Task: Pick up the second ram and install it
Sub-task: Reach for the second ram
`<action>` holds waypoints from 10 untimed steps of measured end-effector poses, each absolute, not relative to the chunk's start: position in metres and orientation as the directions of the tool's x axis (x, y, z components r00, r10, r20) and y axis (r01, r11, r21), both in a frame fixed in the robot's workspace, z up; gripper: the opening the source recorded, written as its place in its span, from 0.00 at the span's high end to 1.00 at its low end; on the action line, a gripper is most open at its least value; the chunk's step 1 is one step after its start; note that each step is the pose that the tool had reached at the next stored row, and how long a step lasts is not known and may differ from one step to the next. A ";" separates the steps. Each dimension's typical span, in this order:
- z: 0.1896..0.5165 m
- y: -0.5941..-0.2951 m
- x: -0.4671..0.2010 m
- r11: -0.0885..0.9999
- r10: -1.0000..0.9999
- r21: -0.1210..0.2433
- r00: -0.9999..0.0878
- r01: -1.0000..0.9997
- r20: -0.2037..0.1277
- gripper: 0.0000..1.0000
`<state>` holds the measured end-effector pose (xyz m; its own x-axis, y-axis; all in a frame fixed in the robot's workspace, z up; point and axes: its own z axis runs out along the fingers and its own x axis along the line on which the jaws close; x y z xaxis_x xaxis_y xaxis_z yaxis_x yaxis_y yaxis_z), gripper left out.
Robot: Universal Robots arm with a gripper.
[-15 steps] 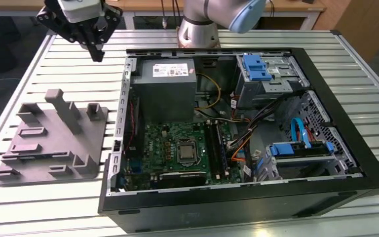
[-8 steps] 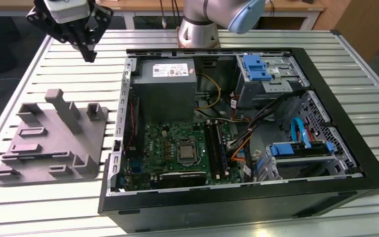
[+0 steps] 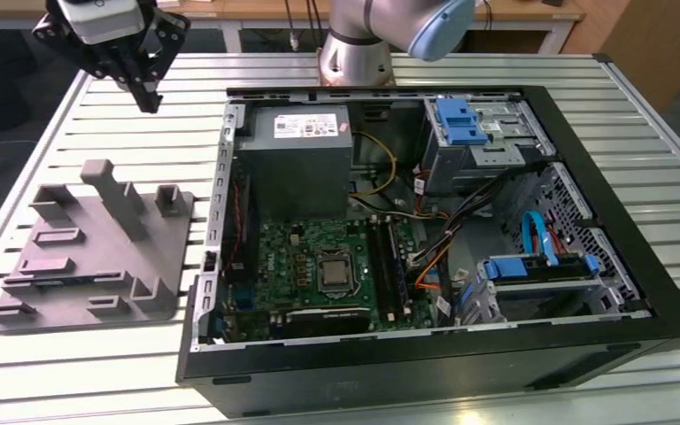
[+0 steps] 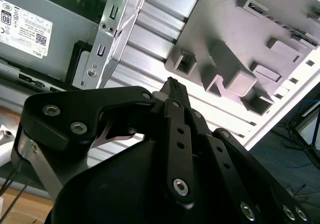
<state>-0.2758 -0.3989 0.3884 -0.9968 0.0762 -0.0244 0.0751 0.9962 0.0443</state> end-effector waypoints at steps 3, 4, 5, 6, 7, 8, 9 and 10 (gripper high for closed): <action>0.388 -0.399 -0.280 0.996 0.076 0.044 -0.997 0.075 -0.024 0.90; 0.388 -0.399 -0.281 0.996 0.076 0.044 -0.997 0.075 -0.024 0.90; 0.387 -0.399 -0.282 0.996 0.076 0.044 -0.997 0.075 -0.024 0.90; 0.387 -0.399 -0.284 0.996 0.076 0.044 -0.997 0.075 -0.024 0.90; 0.387 -0.399 -0.285 0.996 0.076 0.044 -0.997 0.075 -0.024 0.90; 0.386 -0.399 -0.286 0.996 0.076 0.044 -0.997 0.075 -0.025 0.90; 0.386 -0.399 -0.288 0.996 0.076 0.044 -0.997 0.075 -0.025 0.90; 0.386 -0.399 -0.289 0.996 0.076 0.044 -0.997 0.075 -0.024 0.90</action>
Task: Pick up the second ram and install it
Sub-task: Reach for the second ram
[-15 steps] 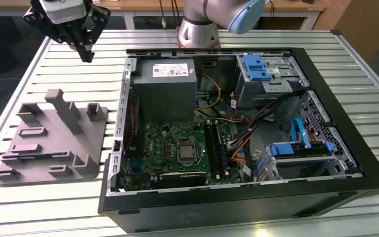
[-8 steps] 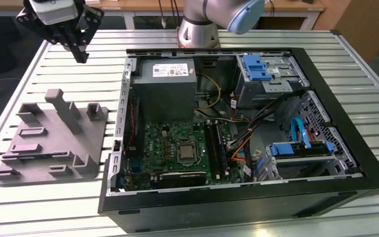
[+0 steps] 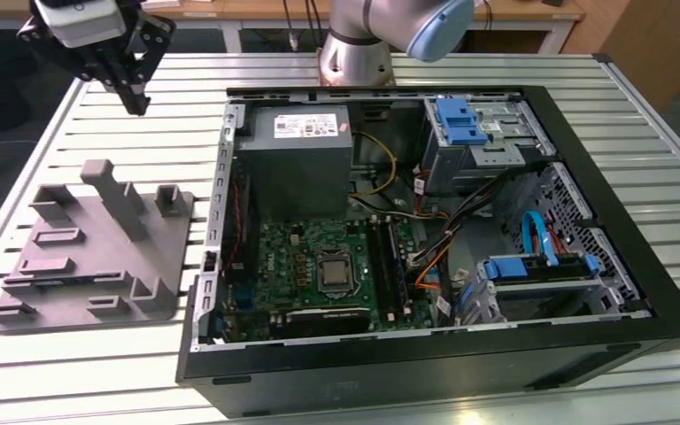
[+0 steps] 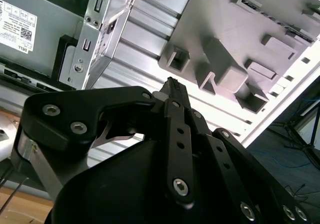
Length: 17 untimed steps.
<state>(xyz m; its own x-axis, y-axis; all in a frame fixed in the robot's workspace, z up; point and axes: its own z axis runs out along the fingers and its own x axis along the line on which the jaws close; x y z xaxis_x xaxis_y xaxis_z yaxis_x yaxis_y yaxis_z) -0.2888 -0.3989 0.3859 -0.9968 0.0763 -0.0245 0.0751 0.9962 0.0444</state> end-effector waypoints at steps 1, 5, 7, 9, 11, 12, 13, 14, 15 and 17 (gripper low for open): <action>0.386 -0.399 -0.290 0.996 0.076 0.044 -0.997 0.075 -0.024 0.90; 0.385 -0.399 -0.294 0.996 0.076 0.044 -0.997 0.075 -0.024 0.90; 0.384 -0.399 -0.296 0.996 0.076 0.044 -0.997 0.075 -0.024 0.90; 0.383 -0.399 -0.298 0.996 0.076 0.044 -0.997 0.075 -0.024 0.90; 0.382 -0.399 -0.301 0.996 0.076 0.044 -0.997 0.075 -0.024 0.90; 0.381 -0.399 -0.303 0.996 0.076 0.044 -0.997 0.075 -0.025 0.90; 0.380 -0.399 -0.304 0.996 0.076 0.044 -0.997 0.075 -0.025 0.90; 0.380 -0.399 -0.305 0.996 0.076 0.044 -0.997 0.075 -0.025 0.90; 0.379 -0.399 -0.307 0.996 0.076 0.044 -0.997 0.075 -0.025 0.90; 0.376 -0.399 -0.309 0.996 0.076 0.044 -0.997 0.075 -0.025 0.90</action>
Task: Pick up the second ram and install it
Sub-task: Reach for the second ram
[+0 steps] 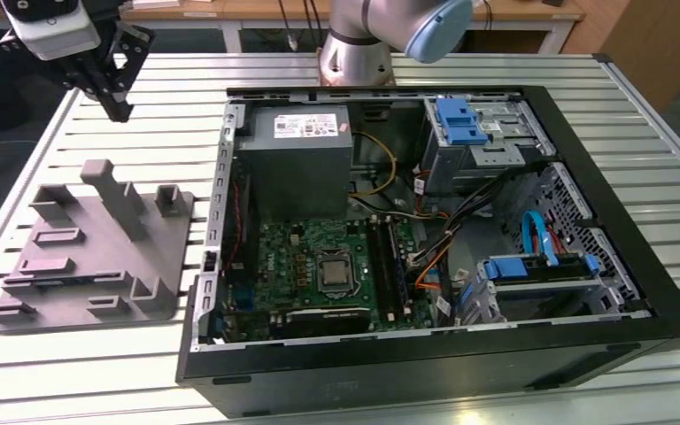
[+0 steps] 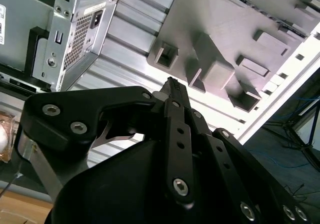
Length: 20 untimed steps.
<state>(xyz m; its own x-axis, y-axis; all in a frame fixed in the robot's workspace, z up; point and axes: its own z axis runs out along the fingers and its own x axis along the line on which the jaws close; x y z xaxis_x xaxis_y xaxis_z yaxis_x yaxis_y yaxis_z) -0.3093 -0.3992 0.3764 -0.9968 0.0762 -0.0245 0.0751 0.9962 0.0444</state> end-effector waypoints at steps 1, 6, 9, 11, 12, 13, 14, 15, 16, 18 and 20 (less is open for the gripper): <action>0.375 -0.399 -0.311 0.996 0.076 0.044 -0.997 0.075 -0.024 0.90; 0.372 -0.401 -0.324 0.996 0.076 0.044 -0.997 0.075 -0.025 0.90; 0.370 -0.402 -0.331 0.996 0.076 0.044 -0.997 0.075 -0.024 0.90; 0.369 -0.402 -0.334 0.996 0.076 0.044 -0.997 0.075 -0.024 0.90; 0.369 -0.403 -0.336 0.996 0.076 0.044 -0.997 0.075 -0.024 0.90; 0.369 -0.403 -0.338 0.996 0.076 0.044 -0.997 0.075 -0.024 0.90; 0.368 -0.403 -0.340 0.996 0.076 0.044 -0.997 0.075 -0.025 0.90; 0.368 -0.403 -0.341 0.996 0.076 0.044 -0.997 0.075 -0.025 0.90; 0.368 -0.403 -0.343 0.996 0.076 0.044 -0.997 0.075 -0.025 0.90; 0.367 -0.403 -0.346 0.996 0.076 0.044 -0.997 0.075 -0.024 0.90; 0.366 -0.404 -0.349 0.996 0.076 0.044 -0.997 0.075 -0.024 0.90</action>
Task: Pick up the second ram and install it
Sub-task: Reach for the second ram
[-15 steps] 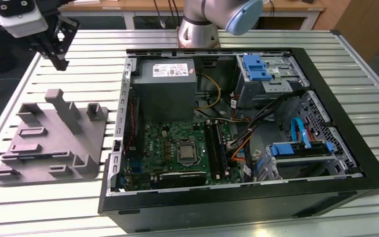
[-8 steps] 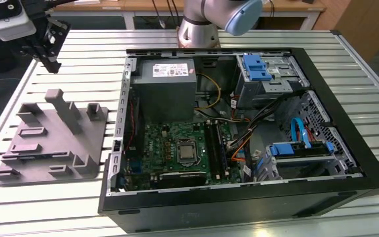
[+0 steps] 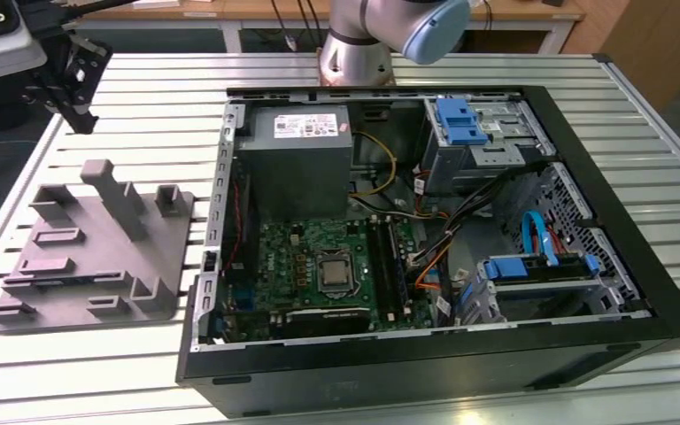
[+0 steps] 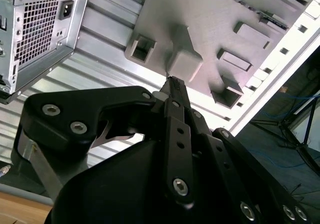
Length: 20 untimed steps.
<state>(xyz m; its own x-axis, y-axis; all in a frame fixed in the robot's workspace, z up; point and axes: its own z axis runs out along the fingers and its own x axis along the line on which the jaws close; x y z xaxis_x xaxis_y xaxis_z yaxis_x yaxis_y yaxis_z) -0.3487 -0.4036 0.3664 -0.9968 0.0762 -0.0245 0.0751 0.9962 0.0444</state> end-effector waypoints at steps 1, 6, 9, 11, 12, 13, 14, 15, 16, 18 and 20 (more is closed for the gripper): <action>0.366 -0.404 -0.350 0.996 0.076 0.044 -0.997 0.075 -0.024 0.90; 0.365 -0.404 -0.355 0.996 0.076 0.044 -0.997 0.075 -0.024 0.90; 0.364 -0.404 -0.359 0.996 0.076 0.044 -0.997 0.075 -0.024 0.90; 0.364 -0.404 -0.361 0.996 0.076 0.044 -0.997 0.075 -0.025 0.90; 0.363 -0.404 -0.362 0.996 0.076 0.044 -0.997 0.075 -0.025 0.90; 0.363 -0.404 -0.363 0.996 0.076 0.044 -0.997 0.075 -0.025 0.90; 0.363 -0.404 -0.364 0.996 0.076 0.044 -0.997 0.075 -0.024 0.90; 0.362 -0.405 -0.366 0.996 0.076 0.044 -0.997 0.075 -0.025 0.90; 0.362 -0.405 -0.367 0.996 0.076 0.044 -0.997 0.075 -0.024 0.90; 0.362 -0.405 -0.369 0.996 0.076 0.044 -0.997 0.075 -0.025 0.90; 0.361 -0.405 -0.372 0.996 0.076 0.044 -0.997 0.075 -0.024 0.90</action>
